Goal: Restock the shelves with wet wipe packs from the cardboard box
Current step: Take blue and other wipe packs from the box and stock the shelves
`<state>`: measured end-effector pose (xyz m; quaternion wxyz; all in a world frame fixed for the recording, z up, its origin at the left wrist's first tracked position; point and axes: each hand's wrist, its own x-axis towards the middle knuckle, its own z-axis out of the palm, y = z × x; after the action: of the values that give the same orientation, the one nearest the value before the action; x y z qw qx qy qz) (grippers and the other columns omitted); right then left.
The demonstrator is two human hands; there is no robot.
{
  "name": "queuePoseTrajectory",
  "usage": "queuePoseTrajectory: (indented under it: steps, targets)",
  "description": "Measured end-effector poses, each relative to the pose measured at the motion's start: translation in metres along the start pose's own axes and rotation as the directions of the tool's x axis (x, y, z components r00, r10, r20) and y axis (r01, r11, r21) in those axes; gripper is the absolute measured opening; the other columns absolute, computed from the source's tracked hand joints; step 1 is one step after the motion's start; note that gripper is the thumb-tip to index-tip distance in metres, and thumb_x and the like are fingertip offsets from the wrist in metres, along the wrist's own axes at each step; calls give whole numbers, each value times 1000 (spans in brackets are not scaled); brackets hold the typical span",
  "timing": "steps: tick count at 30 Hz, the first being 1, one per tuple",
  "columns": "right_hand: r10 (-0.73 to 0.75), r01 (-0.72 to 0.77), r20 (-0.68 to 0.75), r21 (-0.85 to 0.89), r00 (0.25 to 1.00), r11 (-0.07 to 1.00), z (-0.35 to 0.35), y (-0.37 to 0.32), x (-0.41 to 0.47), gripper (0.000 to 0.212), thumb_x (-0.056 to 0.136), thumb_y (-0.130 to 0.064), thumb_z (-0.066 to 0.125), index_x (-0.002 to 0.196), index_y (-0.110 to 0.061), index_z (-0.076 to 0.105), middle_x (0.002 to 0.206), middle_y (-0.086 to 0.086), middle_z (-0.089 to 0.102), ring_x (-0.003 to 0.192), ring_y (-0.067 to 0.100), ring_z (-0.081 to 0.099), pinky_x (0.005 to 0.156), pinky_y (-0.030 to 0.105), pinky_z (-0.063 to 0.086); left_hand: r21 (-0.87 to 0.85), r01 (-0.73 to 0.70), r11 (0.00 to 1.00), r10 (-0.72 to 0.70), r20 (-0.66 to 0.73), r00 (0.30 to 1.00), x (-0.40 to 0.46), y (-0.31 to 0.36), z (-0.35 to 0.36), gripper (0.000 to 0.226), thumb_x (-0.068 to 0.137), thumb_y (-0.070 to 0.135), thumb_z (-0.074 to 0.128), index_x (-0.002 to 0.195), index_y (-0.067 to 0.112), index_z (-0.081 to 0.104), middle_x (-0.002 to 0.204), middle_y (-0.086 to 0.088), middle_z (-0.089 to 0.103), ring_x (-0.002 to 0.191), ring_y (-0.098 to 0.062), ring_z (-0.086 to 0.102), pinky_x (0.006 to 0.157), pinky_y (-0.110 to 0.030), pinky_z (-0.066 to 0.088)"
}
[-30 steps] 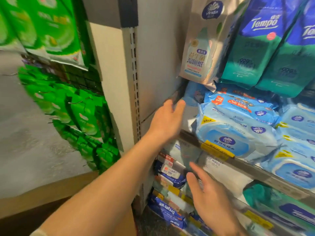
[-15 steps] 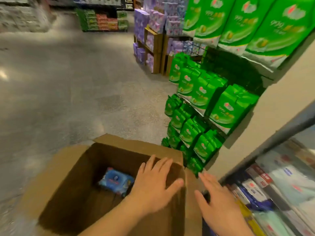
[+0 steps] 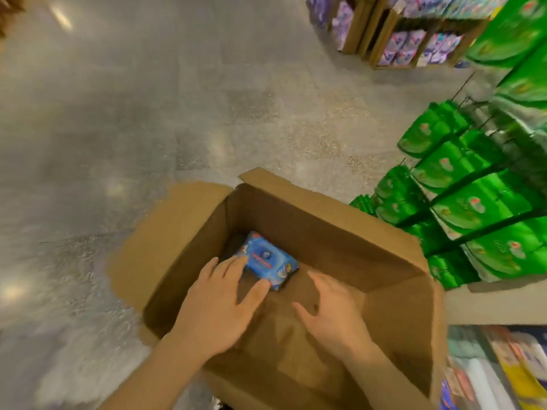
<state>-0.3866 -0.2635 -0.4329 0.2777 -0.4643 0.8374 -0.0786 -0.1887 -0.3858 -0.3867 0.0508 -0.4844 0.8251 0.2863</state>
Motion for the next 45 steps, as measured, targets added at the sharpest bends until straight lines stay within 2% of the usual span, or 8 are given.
queuePoseTrajectory:
  steps: [11, 19, 25, 30, 34, 37, 42, 45]
  targets:
    - [-41, 46, 59, -81, 997, 996, 163, 23, 193, 124, 65, -77, 68, 159, -11, 21, 152, 13, 37, 138, 38, 35, 116, 47, 29, -118, 135, 984, -112, 181, 977, 50, -47, 43, 91, 78, 83, 12, 156, 42, 31, 160, 21, 32, 149, -4, 20, 124, -33, 23]
    - [29, -25, 11, -264, 1000, 964, 206, 32, 220, 134, 64, -77, 70, 162, -21, -2, 143, 12, 35, 125, 33, 39, 104, 41, 30, -150, 204, 968, -166, 232, 958, 62, -68, 48, 75, 88, 76, 33, 155, 42, 35, 155, 22, 39, 143, -3, 33, 122, -30, 29]
    - [24, -27, -19, -144, 1000, 989, 206, 36, 208, 130, 63, -67, 74, 163, -24, 4, 140, 14, 43, 131, 35, 43, 110, 41, 30, -204, 263, 943, -208, 257, 944, 60, -62, 47, 65, 93, 70, 43, 152, 44, 40, 153, 23, 43, 136, -2, 44, 117, -30, 38]
    - [228, -244, 138, 113, 964, 963, 160, 43, 153, 123, 40, -76, 64, 151, -38, 28, 137, 0, 58, 126, 27, 55, 109, 41, 44, -366, 355, 860, -276, 252, 928, 46, -45, 33, 53, 95, 59, 54, 144, 37, 53, 142, 20, 58, 125, -1, 56, 107, -27, 45]
    - [238, -246, 256, 2, 937, 969, 89, 70, 84, 129, 44, -72, 68, 157, -29, 21, 142, 0, 55, 130, 24, 51, 109, 38, 42, -387, 356, 851, -265, 269, 926, 27, -8, 21, 50, 96, 57, 56, 140, 34, 57, 137, 16, 63, 121, -1, 58, 94, -21, 39]
    - [121, -76, 199, -221, 972, 972, 16, 80, 25, 127, 57, -81, 65, 160, -25, 16, 142, -7, 52, 134, 20, 46, 117, 41, 26, -448, 366, 816, -230, 329, 916, 16, 32, 19, 47, 96, 58, 57, 136, 33, 60, 129, 17, 65, 107, 0, 61, 91, -23, 42]
    - [-201, 165, -50, -404, 978, 900, -111, 107, -73, 125, 56, -71, 69, 160, -23, 19, 120, 5, 58, 119, 29, 57, 123, 44, 5, -526, 335, 782, -85, 442, 893, 2, 131, 17, 79, 82, 75, 59, 145, 28, 53, 144, 9, 57, 126, -13, 56, 109, -32, 42]
    - [-342, 249, -171, -410, 924, 877, -185, 118, -128, 115, 55, -56, 73, 156, -17, 35, 120, 5, 56, 115, 25, 56, 127, 50, 6, -677, 339, 653, 68, 498, 864, -13, 191, 12, 94, 71, 71, 75, 148, 23, 49, 133, 9, 64, 106, -7, 66, 93, -31, 49]
